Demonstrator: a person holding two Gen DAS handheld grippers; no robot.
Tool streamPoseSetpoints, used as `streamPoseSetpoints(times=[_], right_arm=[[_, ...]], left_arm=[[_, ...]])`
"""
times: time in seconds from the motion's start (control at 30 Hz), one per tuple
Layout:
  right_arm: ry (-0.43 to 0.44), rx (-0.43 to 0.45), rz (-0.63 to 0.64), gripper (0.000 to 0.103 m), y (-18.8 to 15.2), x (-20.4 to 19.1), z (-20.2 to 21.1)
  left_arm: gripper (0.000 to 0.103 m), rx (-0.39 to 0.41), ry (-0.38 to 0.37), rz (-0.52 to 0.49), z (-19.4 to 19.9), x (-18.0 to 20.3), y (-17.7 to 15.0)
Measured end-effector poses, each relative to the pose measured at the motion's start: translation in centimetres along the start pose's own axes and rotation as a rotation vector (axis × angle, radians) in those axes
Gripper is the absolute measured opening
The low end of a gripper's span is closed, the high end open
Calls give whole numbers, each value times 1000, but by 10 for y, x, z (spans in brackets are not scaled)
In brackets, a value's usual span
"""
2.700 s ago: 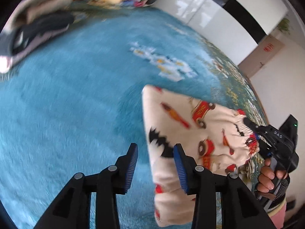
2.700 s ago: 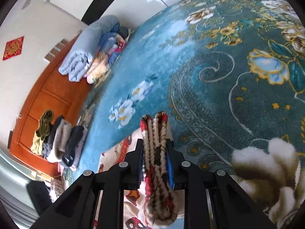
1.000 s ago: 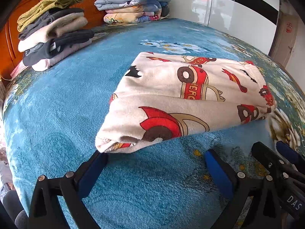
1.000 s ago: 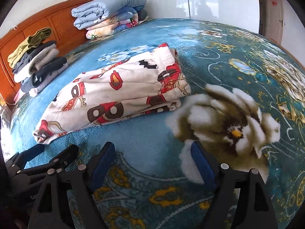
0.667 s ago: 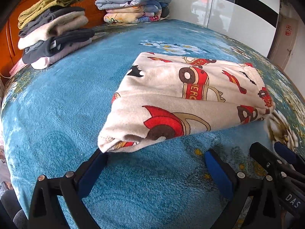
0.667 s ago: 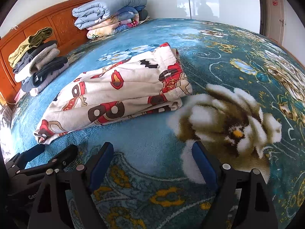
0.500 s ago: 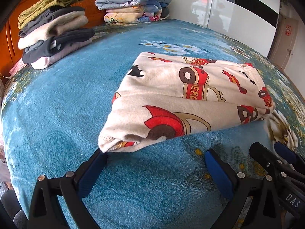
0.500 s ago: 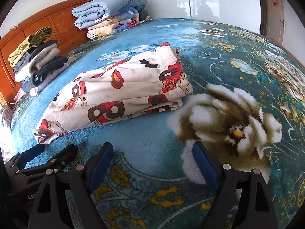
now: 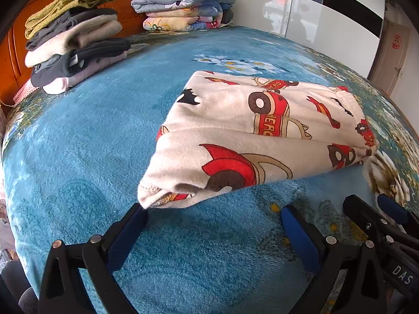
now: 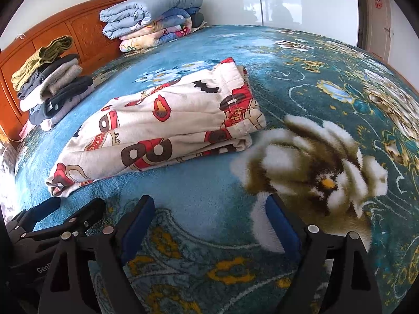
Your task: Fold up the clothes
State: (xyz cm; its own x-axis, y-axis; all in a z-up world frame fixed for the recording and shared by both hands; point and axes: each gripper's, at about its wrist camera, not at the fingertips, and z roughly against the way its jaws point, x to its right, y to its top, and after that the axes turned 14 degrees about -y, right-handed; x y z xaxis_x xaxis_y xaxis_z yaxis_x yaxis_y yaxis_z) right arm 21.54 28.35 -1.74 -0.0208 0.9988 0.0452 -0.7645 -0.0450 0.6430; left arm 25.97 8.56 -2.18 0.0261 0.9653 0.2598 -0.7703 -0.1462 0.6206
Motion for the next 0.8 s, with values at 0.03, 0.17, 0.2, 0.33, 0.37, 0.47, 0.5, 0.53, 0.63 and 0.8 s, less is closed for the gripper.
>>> streamPoseSetpoints(times=[0.03,0.17,0.2,0.33,0.37,0.47,0.5,0.53,0.63,0.8], right_arm=[[0,0,0,88,0,0,0],[-1,0,-1,88,0,0,0],[-2,0,-1,88,0,-1,0],[-2,0,-2,89,0,-1,0],[-2,0,-1,89,0,-1,0],[-3,0,-2,89,0,-1,0],[-3,0,-2,89,0,-2,0],[-3,0,-2,89,0,-2,0],[-3,0,-2,89,0,-2,0],[-3,0,-2,89,0,-1,0]], left_arm=[[103,0,0,0,0,0,0],[103,0,0,0,0,0,0],[103,0,0,0,0,0,0],[103,0,0,0,0,-1,0],[103,0,-1,0,0,-1,0],[103,-1,-1,-1,0,-1,0],[103,-1,-1,-1,0,-2,0],[103,-1,-2,-1,0,-2,0],[103,-1,-2,-2,0,-2,0],[103,-1,-2,-2,0,-2,0]])
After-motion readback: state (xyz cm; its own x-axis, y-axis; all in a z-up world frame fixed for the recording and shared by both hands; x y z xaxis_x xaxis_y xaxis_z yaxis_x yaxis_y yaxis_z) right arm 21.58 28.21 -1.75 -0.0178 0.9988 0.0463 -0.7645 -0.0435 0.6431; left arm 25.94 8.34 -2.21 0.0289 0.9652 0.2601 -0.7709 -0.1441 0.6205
